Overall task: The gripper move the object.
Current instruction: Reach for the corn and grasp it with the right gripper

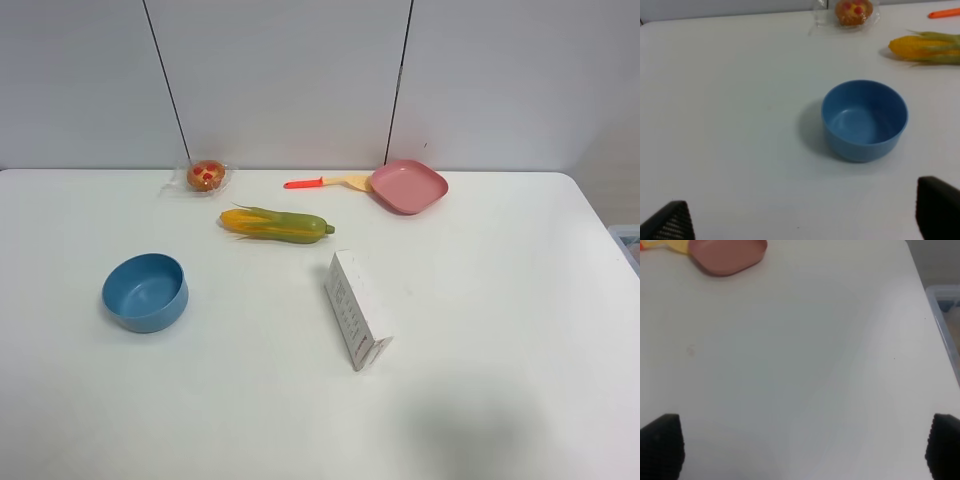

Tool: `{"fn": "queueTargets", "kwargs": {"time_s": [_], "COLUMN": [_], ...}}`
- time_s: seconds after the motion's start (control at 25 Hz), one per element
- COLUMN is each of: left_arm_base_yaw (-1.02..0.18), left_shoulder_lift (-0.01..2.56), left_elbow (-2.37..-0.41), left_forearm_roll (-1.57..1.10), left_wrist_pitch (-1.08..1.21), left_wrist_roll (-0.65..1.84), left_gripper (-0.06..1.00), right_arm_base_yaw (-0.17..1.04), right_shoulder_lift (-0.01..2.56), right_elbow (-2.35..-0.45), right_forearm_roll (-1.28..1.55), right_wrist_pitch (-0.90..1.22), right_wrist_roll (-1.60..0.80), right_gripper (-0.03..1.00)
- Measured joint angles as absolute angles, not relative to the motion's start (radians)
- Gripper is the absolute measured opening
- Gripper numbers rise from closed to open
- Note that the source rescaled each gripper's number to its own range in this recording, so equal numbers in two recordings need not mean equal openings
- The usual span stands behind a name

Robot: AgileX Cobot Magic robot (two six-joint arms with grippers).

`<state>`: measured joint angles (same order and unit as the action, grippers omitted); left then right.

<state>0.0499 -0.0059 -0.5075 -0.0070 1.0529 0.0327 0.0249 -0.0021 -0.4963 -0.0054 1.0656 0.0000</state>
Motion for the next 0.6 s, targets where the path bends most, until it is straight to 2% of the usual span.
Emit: {"fn": "queueTargets", "kwargs": {"time_s": [0.24,0.6], "left_arm_base_yaw": [0.050,0.050], "left_shoulder_lift": [-0.006,-0.006], "left_elbow": [-0.507,-0.507], "left_forearm_roll": [-0.007,-0.007], "left_wrist_pitch": [1.053,1.053], "left_wrist_roll": [0.033,0.033], "left_gripper": [1.00,1.00], "right_arm_base_yaw": [0.025,0.025], "right_shoulder_lift": [0.070,0.434], "right_elbow": [-0.532,-0.870], "right_forearm_roll": [0.000,0.026], "right_wrist_pitch": [1.066,1.023], "right_wrist_roll": [0.000,-0.077], "right_gripper": [0.95,0.90]}}
